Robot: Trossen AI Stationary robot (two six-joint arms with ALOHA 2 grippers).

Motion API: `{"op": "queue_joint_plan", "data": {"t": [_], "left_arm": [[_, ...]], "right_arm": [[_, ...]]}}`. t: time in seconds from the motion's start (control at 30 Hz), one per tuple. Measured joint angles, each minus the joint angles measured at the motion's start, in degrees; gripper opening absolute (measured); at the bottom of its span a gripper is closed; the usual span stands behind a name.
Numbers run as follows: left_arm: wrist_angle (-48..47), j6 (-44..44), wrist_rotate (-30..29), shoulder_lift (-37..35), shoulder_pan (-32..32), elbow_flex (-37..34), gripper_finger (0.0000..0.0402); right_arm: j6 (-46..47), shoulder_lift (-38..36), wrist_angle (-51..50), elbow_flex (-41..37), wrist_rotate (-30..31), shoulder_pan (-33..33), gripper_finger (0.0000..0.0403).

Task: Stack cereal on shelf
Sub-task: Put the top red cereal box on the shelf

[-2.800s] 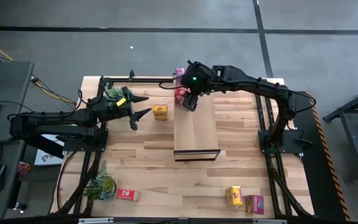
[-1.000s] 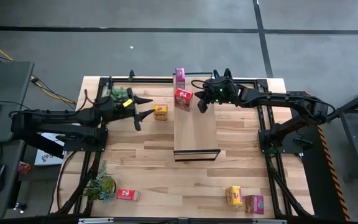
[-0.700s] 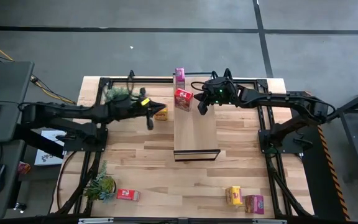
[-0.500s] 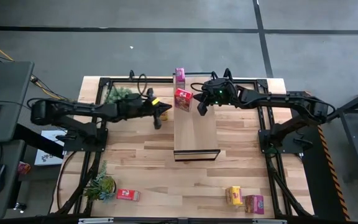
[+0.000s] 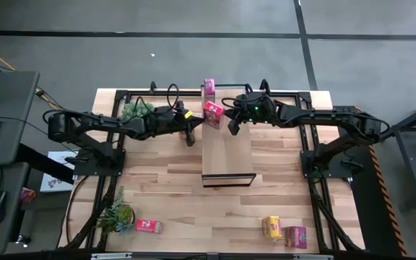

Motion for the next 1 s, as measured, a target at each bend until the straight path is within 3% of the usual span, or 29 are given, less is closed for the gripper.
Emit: {"op": "queue_joint_plan", "data": {"t": [0.63,1.0], "left_arm": [[3.2,-0.2,-0.3,0.2,0.8,0.0,0.0000],[8.9,-0.6,-0.2,6.6,3.1,0.0,0.0000]], "right_arm": [[1.6,0.0,-0.1,0.0,0.1,4.5,0.0000],[1.8,0.0,0.0,0.0,0.2,4.5,0.0000]]}}
